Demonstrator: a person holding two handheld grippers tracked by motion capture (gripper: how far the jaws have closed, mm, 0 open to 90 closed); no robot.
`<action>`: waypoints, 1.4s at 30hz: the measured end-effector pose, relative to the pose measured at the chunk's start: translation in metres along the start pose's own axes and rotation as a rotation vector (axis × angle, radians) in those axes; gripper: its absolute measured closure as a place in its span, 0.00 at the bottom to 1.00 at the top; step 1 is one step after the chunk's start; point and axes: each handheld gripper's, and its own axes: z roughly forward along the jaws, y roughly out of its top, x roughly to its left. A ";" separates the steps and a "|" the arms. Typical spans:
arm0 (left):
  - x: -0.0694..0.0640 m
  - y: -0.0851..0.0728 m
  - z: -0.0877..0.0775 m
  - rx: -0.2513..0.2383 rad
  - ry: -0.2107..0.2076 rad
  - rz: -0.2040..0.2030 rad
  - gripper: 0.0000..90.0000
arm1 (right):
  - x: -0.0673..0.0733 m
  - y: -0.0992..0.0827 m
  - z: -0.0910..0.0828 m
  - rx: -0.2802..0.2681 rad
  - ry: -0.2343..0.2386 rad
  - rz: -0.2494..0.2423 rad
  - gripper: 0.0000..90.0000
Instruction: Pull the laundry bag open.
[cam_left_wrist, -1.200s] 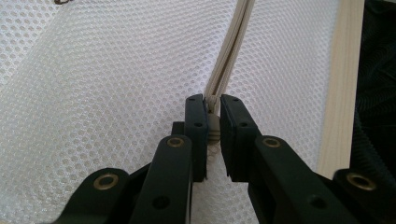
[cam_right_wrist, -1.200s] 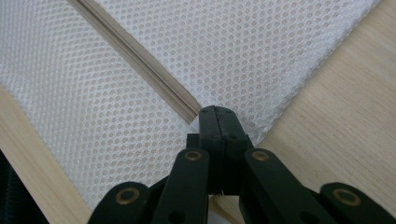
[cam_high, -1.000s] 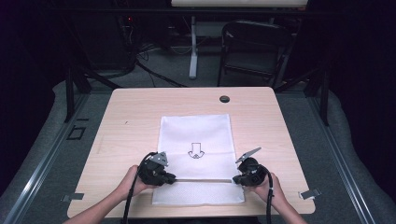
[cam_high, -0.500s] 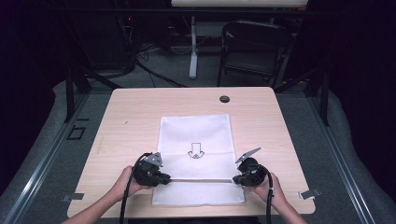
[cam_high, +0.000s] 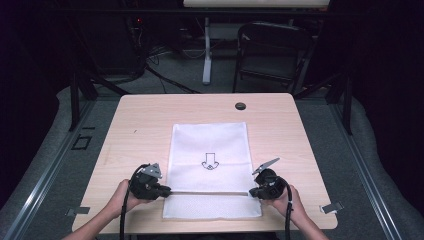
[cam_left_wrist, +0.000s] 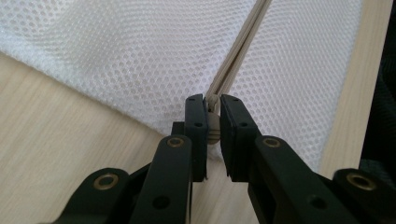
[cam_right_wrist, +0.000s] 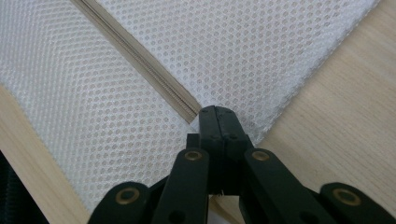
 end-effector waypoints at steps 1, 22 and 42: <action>0.001 -0.002 -0.001 0.012 0.025 0.000 0.91 | 0.000 0.000 0.000 0.004 -0.005 -0.003 1.00; 0.006 -0.017 -0.007 -0.008 0.040 -0.047 0.91 | -0.003 -0.001 0.000 -0.003 -0.004 -0.008 1.00; 0.007 -0.020 -0.006 -0.025 0.039 -0.072 0.89 | 0.000 -0.003 0.000 -0.034 0.001 -0.042 0.96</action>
